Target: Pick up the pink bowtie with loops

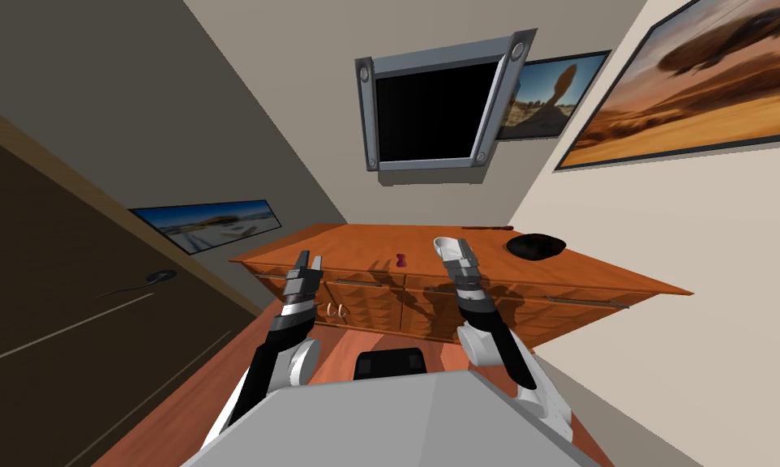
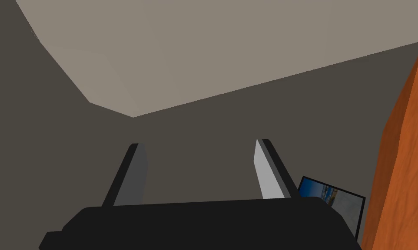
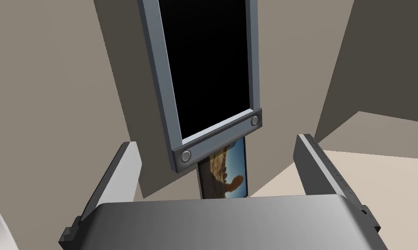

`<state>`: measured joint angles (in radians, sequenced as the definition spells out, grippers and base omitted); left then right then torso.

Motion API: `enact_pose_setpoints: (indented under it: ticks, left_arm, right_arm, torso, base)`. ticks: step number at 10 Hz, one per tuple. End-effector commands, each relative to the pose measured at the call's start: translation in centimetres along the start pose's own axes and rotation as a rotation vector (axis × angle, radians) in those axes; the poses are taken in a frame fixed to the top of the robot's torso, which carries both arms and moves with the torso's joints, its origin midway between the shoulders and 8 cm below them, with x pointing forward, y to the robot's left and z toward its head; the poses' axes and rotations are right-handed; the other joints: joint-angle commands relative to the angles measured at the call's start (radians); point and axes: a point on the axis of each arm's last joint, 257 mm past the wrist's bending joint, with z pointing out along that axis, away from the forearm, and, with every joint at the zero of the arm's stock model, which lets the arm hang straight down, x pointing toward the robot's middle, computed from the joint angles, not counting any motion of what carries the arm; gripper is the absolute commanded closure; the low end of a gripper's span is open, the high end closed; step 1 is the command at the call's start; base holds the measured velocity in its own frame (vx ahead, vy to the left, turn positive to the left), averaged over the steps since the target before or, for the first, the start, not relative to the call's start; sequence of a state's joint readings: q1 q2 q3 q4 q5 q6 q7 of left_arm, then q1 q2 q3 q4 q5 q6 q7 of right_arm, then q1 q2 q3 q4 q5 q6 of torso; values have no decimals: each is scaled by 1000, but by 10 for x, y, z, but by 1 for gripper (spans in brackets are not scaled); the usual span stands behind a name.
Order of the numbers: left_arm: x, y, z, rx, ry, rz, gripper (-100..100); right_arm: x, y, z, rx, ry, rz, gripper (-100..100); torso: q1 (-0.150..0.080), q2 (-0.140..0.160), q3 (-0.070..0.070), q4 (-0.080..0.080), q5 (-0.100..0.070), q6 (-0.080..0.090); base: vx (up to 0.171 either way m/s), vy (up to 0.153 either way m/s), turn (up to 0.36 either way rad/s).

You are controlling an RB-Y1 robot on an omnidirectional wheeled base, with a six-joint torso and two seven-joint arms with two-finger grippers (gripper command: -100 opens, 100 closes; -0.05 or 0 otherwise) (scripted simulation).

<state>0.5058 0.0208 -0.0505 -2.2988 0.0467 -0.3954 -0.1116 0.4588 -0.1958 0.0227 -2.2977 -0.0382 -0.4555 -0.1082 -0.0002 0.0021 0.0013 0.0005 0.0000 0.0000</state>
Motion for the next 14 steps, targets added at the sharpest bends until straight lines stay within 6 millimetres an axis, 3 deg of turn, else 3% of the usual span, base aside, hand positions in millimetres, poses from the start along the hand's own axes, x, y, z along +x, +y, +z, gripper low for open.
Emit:
enact_pose_setpoints:
  ticks: [1, 14]
  left_arm:
    - [0, 0, 0, 0, 0, 0, 0]
    - [0, 0, 0, 0, 0, 0, 0]
  right_arm:
    - [2, -4, 6, 19, 35, -17, -100]
    - [21, -39, 50, 169, 276, -162, -100]
  torso:
    - [0, 0, 0, 0, 0, 0]
    - [1, -2, -1, 0, 0, 0]
  base:
    - [-24, 3, -14]
    - [-18, 12, 1]
